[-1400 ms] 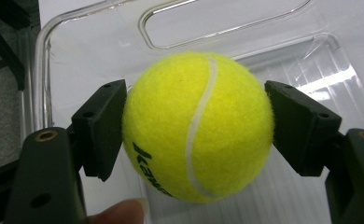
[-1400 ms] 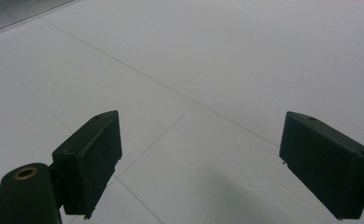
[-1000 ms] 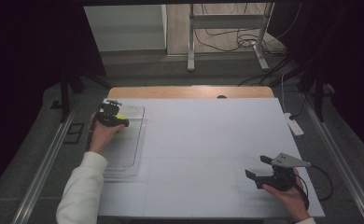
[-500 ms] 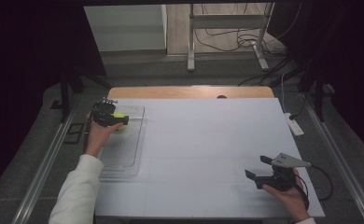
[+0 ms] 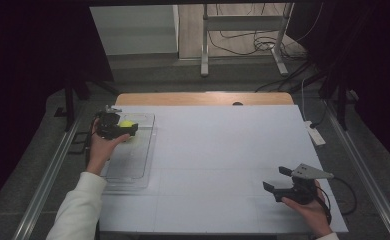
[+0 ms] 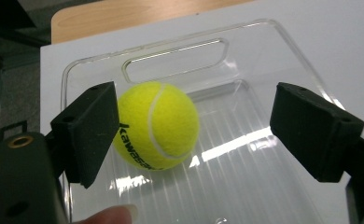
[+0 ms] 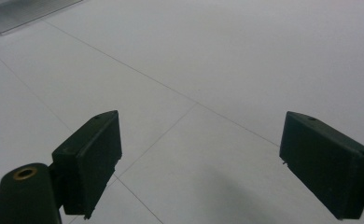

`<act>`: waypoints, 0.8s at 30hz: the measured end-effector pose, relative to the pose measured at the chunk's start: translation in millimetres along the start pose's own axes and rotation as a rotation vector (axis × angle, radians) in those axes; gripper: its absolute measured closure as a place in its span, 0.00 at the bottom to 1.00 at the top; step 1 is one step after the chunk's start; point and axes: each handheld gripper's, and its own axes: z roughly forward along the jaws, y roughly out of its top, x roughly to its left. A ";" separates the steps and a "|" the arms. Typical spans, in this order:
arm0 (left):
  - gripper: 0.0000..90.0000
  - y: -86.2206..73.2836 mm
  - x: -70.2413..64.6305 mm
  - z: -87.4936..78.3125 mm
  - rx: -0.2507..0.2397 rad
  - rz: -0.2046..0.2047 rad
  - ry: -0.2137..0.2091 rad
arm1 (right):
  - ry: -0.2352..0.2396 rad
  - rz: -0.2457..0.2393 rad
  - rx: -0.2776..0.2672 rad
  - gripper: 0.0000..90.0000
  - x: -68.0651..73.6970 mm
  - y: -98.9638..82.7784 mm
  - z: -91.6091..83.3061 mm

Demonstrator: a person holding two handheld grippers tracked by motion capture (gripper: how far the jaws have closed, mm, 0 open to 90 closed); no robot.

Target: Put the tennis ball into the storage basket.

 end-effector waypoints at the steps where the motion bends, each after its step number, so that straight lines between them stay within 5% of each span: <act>1: 0.19 0.0 0.0 0.0 0.000 0.000 0.000 | 0.000 0.000 0.000 0.15 0.0 0.0 0.0; 9: 0.18 -8.8 -11.1 -29.8 -0.096 0.008 -0.081 | 0.008 -0.005 -0.002 0.15 1.7 0.9 0.4; 24: 0.17 -38.5 -43.8 -62.5 -0.169 0.080 -0.192 | -0.014 -0.008 0.008 0.15 3.7 1.3 0.7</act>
